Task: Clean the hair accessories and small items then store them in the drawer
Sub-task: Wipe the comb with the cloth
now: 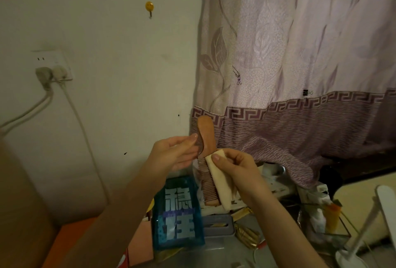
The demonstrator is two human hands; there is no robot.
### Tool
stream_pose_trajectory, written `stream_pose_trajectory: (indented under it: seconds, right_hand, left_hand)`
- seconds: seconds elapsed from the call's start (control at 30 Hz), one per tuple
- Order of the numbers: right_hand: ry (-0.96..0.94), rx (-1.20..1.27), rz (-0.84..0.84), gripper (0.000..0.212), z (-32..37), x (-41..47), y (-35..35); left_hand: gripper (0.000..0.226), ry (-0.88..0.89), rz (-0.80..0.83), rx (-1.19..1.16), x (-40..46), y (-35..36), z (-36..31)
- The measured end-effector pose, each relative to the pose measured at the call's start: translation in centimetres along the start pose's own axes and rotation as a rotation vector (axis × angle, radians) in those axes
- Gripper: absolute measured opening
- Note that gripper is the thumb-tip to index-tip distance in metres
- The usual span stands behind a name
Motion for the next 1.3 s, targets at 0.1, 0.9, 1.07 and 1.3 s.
stream_pose_trajectory:
  seconds: [0.1,0.9,1.07,1.3]
  right_hand:
    - [-0.023,0.064,-0.060,0.009,0.1,-0.1,0.1]
    - [0.037,0.164,-0.251,0.026,-2.2,-0.4,0.8]
    - [-0.005,0.078,-0.327,0.030,-2.1,-0.3,0.5]
    - [-0.035,0.077,-0.352,0.023,-1.7,0.0,0.4]
  left_hand:
    - [0.042,-0.060,0.076,-0.005,-0.5,0.6,1.4]
    - [0.017,0.021,0.054,0.089,-1.2,0.8,4.6]
    - [0.032,0.035,0.113,0.128,-1.1,0.0,4.6]
    - [0.020,0.026,0.173,0.186,-1.2,-0.4,4.3]
Point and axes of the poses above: each hand's wrist, its own x-axis towards the middle knuckle, its own y-axis out of the palm, z = x × y, the point moved 4 cm from there along x, towards the middle knuckle
